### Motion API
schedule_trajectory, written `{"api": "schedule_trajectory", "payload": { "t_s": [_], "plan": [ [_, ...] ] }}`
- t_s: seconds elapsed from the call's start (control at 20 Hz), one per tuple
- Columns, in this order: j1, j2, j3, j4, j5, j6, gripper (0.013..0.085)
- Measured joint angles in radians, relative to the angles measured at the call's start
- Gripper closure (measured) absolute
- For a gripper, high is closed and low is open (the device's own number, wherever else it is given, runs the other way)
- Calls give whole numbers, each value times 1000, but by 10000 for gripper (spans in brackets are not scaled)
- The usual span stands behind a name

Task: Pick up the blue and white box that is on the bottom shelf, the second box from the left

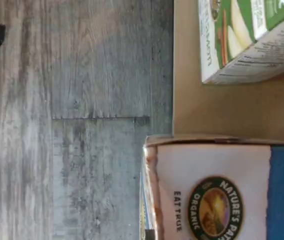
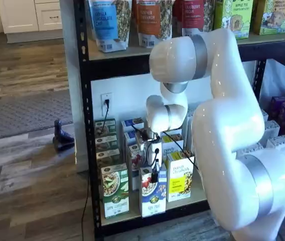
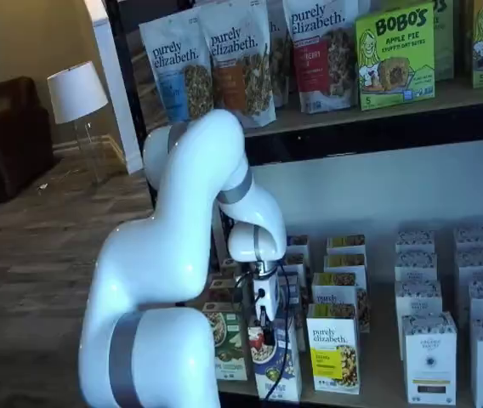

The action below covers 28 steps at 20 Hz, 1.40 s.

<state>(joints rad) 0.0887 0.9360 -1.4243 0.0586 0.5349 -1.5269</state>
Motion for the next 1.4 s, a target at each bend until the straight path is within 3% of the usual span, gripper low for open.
{"api": "schedule_trajectory", "payload": {
  "t_s": [0.4, 0.8, 1.1, 1.4],
  "plan": [
    [16, -115, 139, 56, -23, -36, 490],
    [40, -241, 299, 80, -69, -36, 490],
    [65, -341, 407, 150, -76, -75, 490],
    [92, -458, 526, 121, -100, -22, 490]
  ]
}}
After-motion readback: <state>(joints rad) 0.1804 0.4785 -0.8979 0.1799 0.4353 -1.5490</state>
